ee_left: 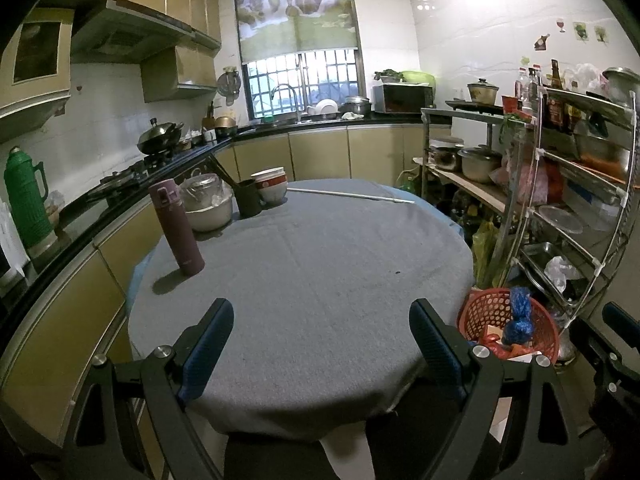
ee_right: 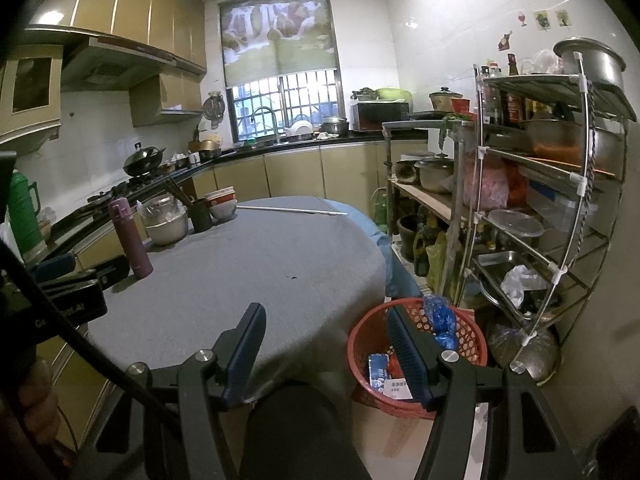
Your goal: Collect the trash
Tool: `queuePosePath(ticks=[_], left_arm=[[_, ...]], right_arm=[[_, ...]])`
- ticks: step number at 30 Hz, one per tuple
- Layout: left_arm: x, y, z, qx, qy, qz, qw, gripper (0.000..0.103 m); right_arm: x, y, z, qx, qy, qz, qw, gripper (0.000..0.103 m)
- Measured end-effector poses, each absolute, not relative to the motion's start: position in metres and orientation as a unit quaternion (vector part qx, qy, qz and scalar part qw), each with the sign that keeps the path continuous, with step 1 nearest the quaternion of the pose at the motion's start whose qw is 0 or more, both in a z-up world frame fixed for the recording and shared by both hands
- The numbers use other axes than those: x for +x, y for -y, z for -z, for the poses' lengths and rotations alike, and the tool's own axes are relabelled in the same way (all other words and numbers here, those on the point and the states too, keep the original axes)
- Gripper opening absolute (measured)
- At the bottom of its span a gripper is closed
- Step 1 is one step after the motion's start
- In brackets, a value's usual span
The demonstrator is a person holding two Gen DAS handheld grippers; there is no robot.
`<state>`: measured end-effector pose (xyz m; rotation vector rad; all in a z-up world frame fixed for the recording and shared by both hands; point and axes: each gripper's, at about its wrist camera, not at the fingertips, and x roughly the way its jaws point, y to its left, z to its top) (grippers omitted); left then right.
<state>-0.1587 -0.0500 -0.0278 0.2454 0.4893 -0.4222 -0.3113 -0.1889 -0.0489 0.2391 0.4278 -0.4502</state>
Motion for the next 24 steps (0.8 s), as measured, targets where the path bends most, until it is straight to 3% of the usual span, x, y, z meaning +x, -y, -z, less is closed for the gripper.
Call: queuePosePath(ticks=[24], left_arm=[[-0.1595, 0.0506, 0.0265, 0.12, -0.238, 0.204, 0.942, 0.09]], right_arm=[[-0.3095, 0.1874, 0.0481, 0.116, -0.21, 0.22, 0.945, 0.067]])
